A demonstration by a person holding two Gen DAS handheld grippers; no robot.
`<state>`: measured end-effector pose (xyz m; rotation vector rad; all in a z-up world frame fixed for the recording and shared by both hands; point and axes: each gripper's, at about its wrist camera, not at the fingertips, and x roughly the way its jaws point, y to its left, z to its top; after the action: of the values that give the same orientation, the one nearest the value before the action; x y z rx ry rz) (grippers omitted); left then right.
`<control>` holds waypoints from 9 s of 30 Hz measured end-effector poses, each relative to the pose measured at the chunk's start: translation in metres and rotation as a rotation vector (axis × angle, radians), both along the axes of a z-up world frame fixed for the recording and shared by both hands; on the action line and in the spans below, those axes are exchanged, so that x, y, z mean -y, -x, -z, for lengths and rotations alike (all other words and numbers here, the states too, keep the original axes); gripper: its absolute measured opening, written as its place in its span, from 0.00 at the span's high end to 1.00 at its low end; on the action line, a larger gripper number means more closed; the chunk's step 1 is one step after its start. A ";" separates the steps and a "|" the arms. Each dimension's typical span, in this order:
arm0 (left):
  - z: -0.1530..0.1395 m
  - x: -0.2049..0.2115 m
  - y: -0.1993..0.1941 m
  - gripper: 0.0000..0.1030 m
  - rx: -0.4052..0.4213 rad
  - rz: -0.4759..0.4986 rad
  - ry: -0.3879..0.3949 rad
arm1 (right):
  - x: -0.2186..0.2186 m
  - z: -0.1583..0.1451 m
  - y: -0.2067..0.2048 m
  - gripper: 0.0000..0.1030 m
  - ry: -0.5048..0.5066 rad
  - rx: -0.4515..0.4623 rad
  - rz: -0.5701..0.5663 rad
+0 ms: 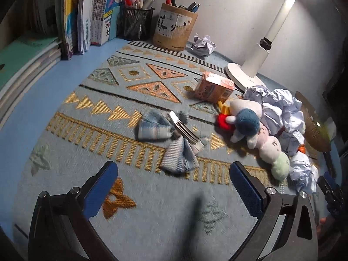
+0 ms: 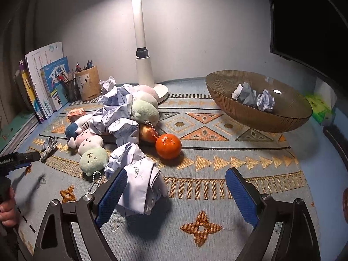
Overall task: Organize objects
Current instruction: 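Move the left tool to the plaid cloth and grasp it, then lift the plaid cloth with the left tool while the right tool grasps a paper ball, then carry cloth and paper ball to the amber bowl and release both, then return both tools to the toys and grasp the stacked plush with the left tool, then lift the stacked plush with the left tool while the right tool grasps a paper ball, then place the plush and paper ball into the amber bowl, opening both tools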
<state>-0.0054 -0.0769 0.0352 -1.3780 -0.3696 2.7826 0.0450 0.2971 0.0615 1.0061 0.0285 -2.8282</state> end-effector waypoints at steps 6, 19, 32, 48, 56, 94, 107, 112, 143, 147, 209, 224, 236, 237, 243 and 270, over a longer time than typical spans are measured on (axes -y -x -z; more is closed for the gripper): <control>0.002 -0.012 0.046 0.03 0.041 0.093 0.159 | 0.006 0.001 -0.002 0.11 -0.016 -0.001 -0.024; -0.005 -0.043 -0.009 0.70 -0.021 0.152 0.031 | -0.007 -0.002 -0.001 0.11 0.074 0.017 -0.046; -0.009 -0.053 -0.032 0.67 -0.152 0.129 0.042 | 0.036 0.014 0.011 0.54 0.044 0.193 -0.083; -0.007 -0.060 -0.034 0.66 -0.150 0.144 0.072 | -0.061 0.020 0.000 0.35 0.357 0.298 -0.037; -0.006 -0.062 -0.033 0.66 -0.147 0.145 0.093 | -0.039 0.004 -0.020 0.34 0.165 0.226 -0.041; -0.110 -0.168 -0.034 0.83 -0.303 0.302 0.058 | -0.060 -0.062 -0.036 0.52 0.085 -0.053 0.006; -0.144 -0.340 0.042 0.82 -0.401 0.496 0.007 | -0.179 -0.133 0.027 0.52 0.202 -0.183 0.253; -0.118 -0.368 0.077 0.81 -0.340 0.489 0.015 | -0.189 -0.123 0.055 0.52 0.203 -0.146 0.278; -0.118 -0.082 -0.044 0.01 -0.390 0.006 0.070 | -0.072 -0.082 0.011 0.27 0.214 -0.039 0.123; -0.059 -0.043 -0.035 0.01 -0.288 -0.074 0.089 | -0.044 -0.035 0.007 0.22 0.176 -0.020 0.101; 0.004 -0.136 -0.038 0.48 0.056 0.570 -0.011 | 0.014 0.000 0.007 0.60 0.105 0.140 -0.211; 0.013 -0.167 -0.066 0.26 0.087 0.399 0.078 | -0.002 0.013 0.008 0.35 0.194 0.172 -0.182; 0.014 -0.140 -0.068 0.44 0.018 0.496 0.133 | -0.002 0.018 0.010 0.35 0.196 0.206 -0.188; 0.013 -0.140 -0.067 0.40 0.020 0.488 0.115 | 0.000 0.019 0.010 0.35 0.190 0.209 -0.186; 0.016 -0.150 -0.057 0.29 0.027 0.409 0.089 | 0.008 0.021 0.013 0.35 0.132 0.218 -0.177; -0.101 -0.304 0.005 0.55 -0.279 0.565 0.052 | -0.078 -0.069 0.005 0.52 0.175 -0.062 0.008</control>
<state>-0.0099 0.2273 0.1361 -0.8932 0.0915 2.4582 0.0404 0.3749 0.1303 0.8822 -0.2137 -2.8091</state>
